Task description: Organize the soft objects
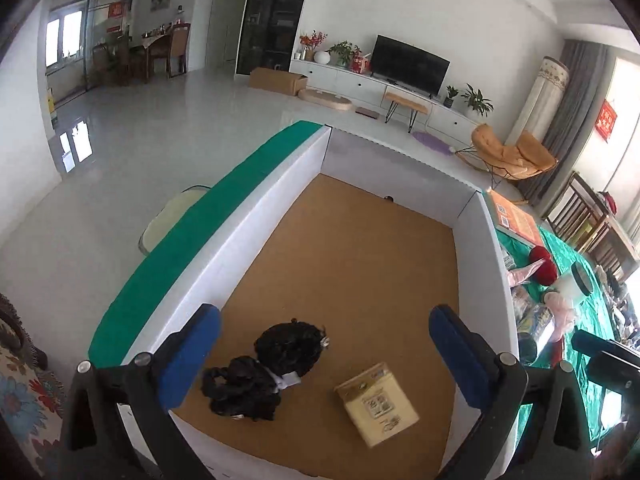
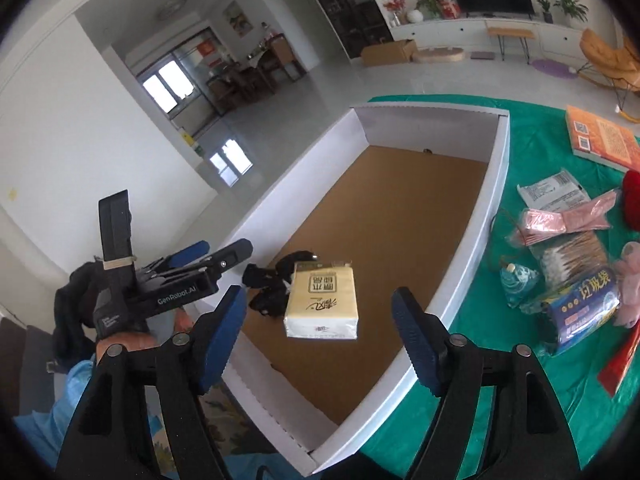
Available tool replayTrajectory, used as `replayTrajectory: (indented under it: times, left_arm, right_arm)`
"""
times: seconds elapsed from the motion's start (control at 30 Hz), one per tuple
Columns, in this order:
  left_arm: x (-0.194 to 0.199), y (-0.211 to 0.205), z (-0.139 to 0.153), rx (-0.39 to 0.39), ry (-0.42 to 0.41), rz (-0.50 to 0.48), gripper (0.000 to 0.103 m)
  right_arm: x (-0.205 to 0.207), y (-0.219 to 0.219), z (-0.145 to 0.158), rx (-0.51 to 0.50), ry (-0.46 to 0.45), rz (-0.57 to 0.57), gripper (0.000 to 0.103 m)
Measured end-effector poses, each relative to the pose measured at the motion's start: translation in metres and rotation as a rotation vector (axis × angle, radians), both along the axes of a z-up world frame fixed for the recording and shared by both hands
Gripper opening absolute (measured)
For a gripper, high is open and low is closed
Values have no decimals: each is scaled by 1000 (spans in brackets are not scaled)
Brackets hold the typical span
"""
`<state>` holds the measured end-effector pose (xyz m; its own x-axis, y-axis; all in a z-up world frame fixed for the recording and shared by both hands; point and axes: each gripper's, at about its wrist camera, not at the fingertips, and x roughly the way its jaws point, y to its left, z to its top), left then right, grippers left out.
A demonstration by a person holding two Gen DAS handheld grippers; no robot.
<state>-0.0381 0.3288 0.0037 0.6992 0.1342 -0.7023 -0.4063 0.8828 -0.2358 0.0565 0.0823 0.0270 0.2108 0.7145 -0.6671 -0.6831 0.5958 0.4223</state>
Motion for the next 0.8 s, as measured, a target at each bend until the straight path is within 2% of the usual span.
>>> replayTrajectory:
  times: [0.13,0.23,0.3,0.37,0.47,0.53,0.6,0.7,0.8]
  left_arm:
    - [13,-49,13,9,-58,-123,103]
    - [28,-117,26,28,-92,-300,103]
    - [40,-170,29,34,-99,-431,103]
    - [49,-222,21,28,-79,-553,103]
    - [70,-292,-4,33,1,-662,103]
    - [83,-324,-29,42,59,-692,103]
    - [97,-339,-53,55,104,-685,103]
    - [113,-345,-85,98,156,-656,103]
    - [124,-341,-110,116,182,-618,103]
  right_arm:
    - [4,-51,-20,-76,-96,-165,78]
    - [12,-112,-45,-146,-105,-332,78]
    - [16,-152,-67,-230,-91,-458,78]
    - [23,-185,-87,-312,-80,-577,78]
    - [34,-224,-106,-382,-44,-694,78]
    - [39,-242,-114,-415,-40,-752,78]
    - [44,-253,-122,-436,-45,-783,78]
    - [47,-265,-133,-454,-55,-817,78]
    - [45,-278,-140,-415,-63,-851,79]
